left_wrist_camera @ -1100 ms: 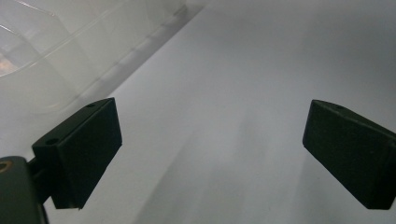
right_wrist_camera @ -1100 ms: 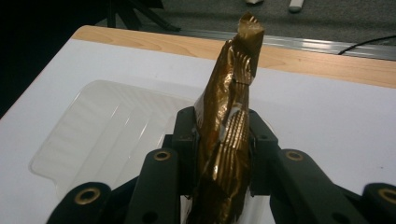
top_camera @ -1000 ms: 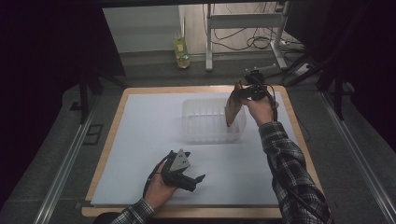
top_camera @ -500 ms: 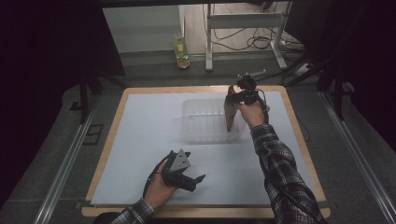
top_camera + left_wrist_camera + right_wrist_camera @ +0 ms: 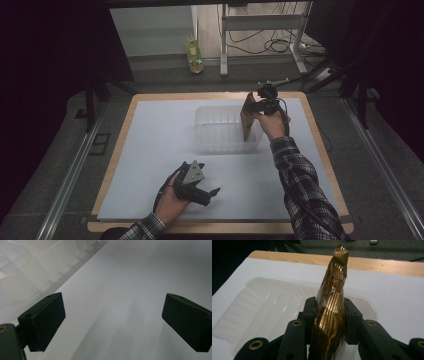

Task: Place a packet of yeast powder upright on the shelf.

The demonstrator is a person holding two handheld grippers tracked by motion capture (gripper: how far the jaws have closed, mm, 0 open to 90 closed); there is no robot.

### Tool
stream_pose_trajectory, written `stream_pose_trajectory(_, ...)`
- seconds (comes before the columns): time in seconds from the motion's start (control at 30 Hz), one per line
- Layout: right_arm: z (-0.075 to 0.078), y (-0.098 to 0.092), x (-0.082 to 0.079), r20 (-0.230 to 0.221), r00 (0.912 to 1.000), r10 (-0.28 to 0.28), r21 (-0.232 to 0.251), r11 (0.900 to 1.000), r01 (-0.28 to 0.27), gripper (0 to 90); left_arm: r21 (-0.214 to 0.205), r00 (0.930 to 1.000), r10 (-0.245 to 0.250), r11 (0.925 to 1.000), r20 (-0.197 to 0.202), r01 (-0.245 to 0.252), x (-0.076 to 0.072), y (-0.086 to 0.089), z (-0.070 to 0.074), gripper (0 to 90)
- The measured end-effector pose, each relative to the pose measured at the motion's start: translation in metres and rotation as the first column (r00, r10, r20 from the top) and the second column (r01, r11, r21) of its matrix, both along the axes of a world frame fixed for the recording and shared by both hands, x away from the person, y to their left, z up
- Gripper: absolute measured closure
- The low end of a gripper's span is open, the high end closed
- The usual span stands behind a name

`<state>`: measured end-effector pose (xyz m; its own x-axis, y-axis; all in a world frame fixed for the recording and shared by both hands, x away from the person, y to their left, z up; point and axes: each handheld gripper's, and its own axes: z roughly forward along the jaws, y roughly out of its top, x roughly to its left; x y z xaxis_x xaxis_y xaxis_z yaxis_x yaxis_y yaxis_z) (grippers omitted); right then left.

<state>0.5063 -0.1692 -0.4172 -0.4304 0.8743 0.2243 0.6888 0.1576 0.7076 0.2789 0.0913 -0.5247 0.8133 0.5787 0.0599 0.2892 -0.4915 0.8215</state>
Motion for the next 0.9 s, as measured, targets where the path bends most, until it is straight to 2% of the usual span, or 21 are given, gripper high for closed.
stream_pose_trajectory(0.13,-0.002,-0.002,-0.001,0.007,1.0,0.002,0.0,1.0,-0.002,65.4,0.002,1.0,0.001,1.0,0.001,-0.001,0.0,0.0,0.0,4.9)
stream_pose_trajectory(0.4,0.003,0.003,-0.004,0.03,0.9993,0.02,-0.066,0.9977,-0.018,56.5,0.003,1.0,0.002,1.0,0.0,-0.002,0.0,0.0,0.0,4.8)
stream_pose_trajectory(0.53,0.004,0.003,-0.005,0.037,0.9989,0.03,-0.078,0.9966,-0.027,50.4,0.001,1.0,0.0,1.0,0.001,0.0,0.0,-0.001,-0.001,4.9)
stream_pose_trajectory(0.63,0.005,0.004,-0.007,0.031,0.9984,0.046,-0.082,0.9957,-0.043,45.7,0.003,1.0,-0.001,1.0,0.001,0.001,0.0,-0.001,-0.001,4.9)
stream_pose_trajectory(0.9,0.007,0.01,-0.014,0.051,0.9943,0.094,-0.118,0.9891,-0.087,37.3,0.003,1.0,-0.001,1.0,0.001,0.001,0.0,-0.001,-0.001,4.8)
